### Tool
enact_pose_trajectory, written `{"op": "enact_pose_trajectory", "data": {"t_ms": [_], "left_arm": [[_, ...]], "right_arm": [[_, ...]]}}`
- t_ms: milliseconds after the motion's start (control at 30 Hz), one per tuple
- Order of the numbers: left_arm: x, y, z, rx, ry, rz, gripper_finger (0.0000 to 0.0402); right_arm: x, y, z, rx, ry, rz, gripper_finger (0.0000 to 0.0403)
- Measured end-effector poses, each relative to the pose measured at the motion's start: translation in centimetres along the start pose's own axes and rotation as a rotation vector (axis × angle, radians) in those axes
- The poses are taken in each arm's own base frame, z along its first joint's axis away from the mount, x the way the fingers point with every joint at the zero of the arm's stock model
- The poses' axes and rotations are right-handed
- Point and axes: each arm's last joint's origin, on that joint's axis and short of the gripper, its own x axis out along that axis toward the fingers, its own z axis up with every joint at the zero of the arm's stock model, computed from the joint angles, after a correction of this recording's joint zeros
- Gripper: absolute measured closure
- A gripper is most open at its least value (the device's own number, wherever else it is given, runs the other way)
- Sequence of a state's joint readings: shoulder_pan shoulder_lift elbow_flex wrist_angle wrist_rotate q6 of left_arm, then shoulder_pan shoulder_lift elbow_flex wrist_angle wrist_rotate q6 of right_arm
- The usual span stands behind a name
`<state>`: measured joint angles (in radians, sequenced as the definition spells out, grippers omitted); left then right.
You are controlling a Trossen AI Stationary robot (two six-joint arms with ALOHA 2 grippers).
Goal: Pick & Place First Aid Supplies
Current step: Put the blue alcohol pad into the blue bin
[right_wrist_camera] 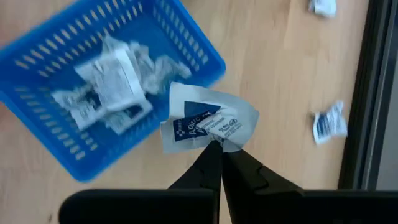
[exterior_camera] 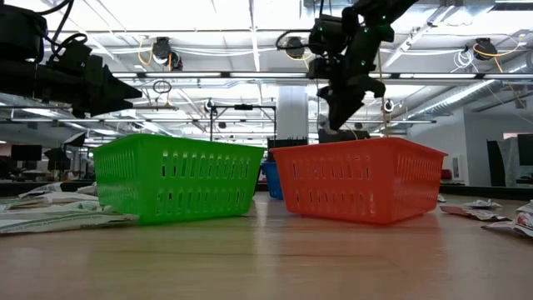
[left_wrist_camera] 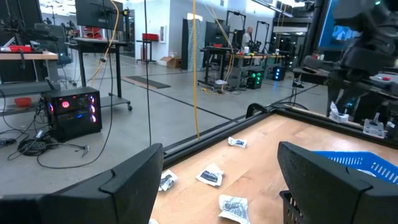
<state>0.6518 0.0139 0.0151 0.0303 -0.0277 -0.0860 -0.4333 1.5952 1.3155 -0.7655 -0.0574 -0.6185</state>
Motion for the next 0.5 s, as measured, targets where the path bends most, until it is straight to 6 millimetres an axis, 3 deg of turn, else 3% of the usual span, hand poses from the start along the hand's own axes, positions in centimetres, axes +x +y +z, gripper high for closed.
{"op": "enact_pose_trajectory", "data": {"t_ms": [167,500], "left_arm": [[0.0,0.0,0.0,0.000,0.000,0.000,0.0078],[0.0,0.0,0.0,0.000,0.000,0.000,0.0078]], "right_arm": [[1.1,1.2,1.8,-0.033,-0.060,-0.006,0.0403],[5.5,4.5,3.8,-0.123,-0.039,0.119,0.0402]]}}
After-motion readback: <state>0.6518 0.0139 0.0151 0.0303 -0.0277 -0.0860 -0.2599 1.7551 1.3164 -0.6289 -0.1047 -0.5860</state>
